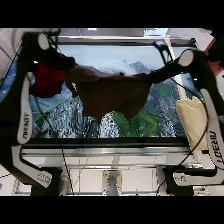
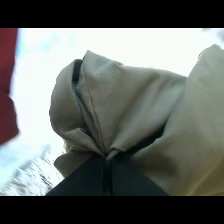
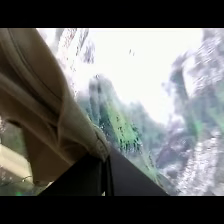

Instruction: Fold the shirts.

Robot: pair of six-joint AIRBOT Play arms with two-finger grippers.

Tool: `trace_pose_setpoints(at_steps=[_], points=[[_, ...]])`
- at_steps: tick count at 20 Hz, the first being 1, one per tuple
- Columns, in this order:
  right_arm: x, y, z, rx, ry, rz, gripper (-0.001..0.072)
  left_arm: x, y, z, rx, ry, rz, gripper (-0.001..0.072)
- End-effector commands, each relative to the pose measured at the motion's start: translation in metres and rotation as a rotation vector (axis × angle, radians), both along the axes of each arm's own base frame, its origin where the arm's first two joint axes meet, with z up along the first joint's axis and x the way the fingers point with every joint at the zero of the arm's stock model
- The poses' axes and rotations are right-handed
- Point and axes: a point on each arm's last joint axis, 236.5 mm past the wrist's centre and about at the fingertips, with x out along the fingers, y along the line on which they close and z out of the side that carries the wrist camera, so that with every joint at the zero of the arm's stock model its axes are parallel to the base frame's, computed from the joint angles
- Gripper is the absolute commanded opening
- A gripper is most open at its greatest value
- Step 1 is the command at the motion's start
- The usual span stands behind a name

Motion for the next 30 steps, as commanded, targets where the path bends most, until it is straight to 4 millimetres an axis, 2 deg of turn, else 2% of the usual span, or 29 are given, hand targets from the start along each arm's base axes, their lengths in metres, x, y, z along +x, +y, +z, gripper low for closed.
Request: trace_pose_setpoints(at_steps=[1,4,6,8,9,10,11,12,13,15,17,19,20,21,22,23,24,25,27,29,30], points=[[-0.053,0.001,0.106,0.035,-0.161,0.033,0.0027,-0.047,0.009,0.128,-0.02,-0.266,-0.019,0.0016],[-0.113,0.027,0.186,0.19,-0.334,0.112,0.0027,-0.106,0.007,0.236,-0.107,-0.546,-0.045,0.0016],[-0.145,0.025,0.227,0.218,-0.458,0.12,0.0027,-0.146,-0.006,0.302,-0.2,-0.742,-0.102,0.0015],[-0.169,0.024,0.26,0.256,-0.566,0.114,0.0026,-0.168,-0.009,0.345,-0.198,-0.902,-0.152,0.0014],[-0.175,0.026,0.266,0.279,-0.577,0.111,0.0026,-0.166,-0.006,0.35,-0.185,-0.93,-0.149,0.0014],[-0.177,0.028,0.262,0.282,-0.558,0.12,0.0026,-0.154,-0.004,0.34,-0.165,-0.909,-0.136,0.0014],[-0.172,0.029,0.25,0.276,-0.514,0.119,0.0026,-0.135,-0.006,0.316,-0.155,-0.846,-0.132,0.0014],[-0.164,0.029,0.231,0.264,-0.456,0.114,0.0026,-0.113,-0.009,0.282,-0.147,-0.762,-0.131,0.0014],[-0.15,0.03,0.204,0.253,-0.377,0.107,0.0026,-0.089,-0.015,0.235,-0.137,-0.64,-0.133,0.0014],[-0.123,0.029,0.14,0.22,-0.211,0.079,0.0026,-0.053,-0.023,0.127,-0.104,-0.337,-0.144,0.0014],[-0.092,0.013,0.056,0.126,-0.039,0.013,0.0026,-0.022,-0.03,0.013,-0.079,-0.053,-0.148,0.0014],[-0.063,-0.009,-0.017,0.043,0.067,-0.103,0.0027,0.009,-0.042,-0.08,-0.085,0.093,-0.145,0.0015],[-0.05,-0.017,-0.048,0.016,0.094,-0.15,0.0027,0.019,-0.051,-0.121,-0.11,0.146,-0.141,0.0016],[-0.036,-0.025,-0.077,-0.01,0.104,-0.192,0.0029,0.023,-0.065,-0.156,-0.159,0.201,-0.136,0.0043],[-0.023,-0.033,-0.102,-0.04,0.102,-0.223,0.0031,0.026,-0.075,-0.181,-0.203,0.237,-0.133,0.0276],[-0.012,-0.043,-0.125,-0.079,0.1,-0.252,0.0124,0.028,-0.08,-0.193,-0.227,0.251,-0.127,0.0593],[-0.003,-0.053,-0.141,-0.112,0.1,-0.286,0.0353,0.033,-0.076,-0.196,-0.215,0.238,-0.119,0.0702],[0.005,-0.063,-0.151,-0.147,0.089,-0.315,0.0505,0.042,-0.067,-0.188,-0.182,0.2,-0.113,0.0698],[0.015,-0.089,-0.152,-0.21,0.047,-0.369,0.0513,0.064,-0.041,-0.145,-0.113,0.093,-0.09,0.0698],[0.014,-0.134,-0.139,-0.335,0.036,-0.432,0.0512,0.077,-0.012,-0.075,-0.071,-0.058,-0.057,0.0698],[0.007,-0.16,-0.132,-0.398,0.065,-0.474,0.0512,0.073,0.006,-0.04,-0.034,-0.121,-0.048,0.0697]])
